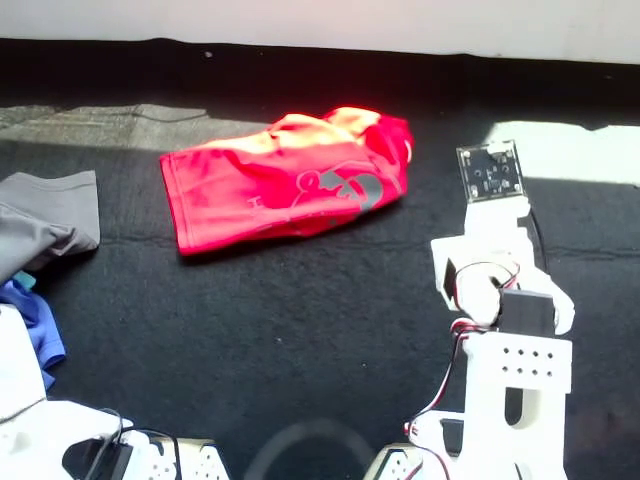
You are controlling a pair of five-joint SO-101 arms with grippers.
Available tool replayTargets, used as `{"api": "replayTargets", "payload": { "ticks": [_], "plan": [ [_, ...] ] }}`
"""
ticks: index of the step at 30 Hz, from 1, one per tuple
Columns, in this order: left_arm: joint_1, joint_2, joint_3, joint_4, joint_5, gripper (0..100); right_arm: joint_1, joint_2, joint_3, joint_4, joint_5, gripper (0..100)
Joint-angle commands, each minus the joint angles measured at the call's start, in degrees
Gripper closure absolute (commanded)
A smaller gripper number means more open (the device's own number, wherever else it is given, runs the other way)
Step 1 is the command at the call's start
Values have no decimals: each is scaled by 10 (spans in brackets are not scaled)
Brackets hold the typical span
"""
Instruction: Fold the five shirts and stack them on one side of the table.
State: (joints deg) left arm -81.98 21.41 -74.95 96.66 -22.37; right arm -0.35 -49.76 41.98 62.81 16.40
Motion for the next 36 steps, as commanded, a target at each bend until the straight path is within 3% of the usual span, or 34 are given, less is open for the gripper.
{"api": "replayTargets", "payload": {
  "ticks": [1,5,8,12,16,21,24,27,36],
  "plan": [
    [11,-5,6,-4,-8,667,-5,3,-27,-9,-5,720],
    [13,-21,-80,-4,-4,649,-5,4,-26,-9,-5,720],
    [36,-26,-158,-9,47,649,-5,4,-26,-9,-5,720],
    [123,-23,-203,-5,67,649,-5,4,-25,-9,-5,720],
    [274,-22,-106,48,67,649,-5,4,-22,-8,-5,720],
    [457,-19,121,38,68,649,-5,3,8,-8,-4,720],
    [556,11,245,-24,70,649,-5,0,25,-8,-4,720],
    [612,72,299,-120,120,649,-3,-1,36,-8,-3,720],
    [636,267,300,-351,283,649,-1,-1,36,28,-3,720]
  ]
}}
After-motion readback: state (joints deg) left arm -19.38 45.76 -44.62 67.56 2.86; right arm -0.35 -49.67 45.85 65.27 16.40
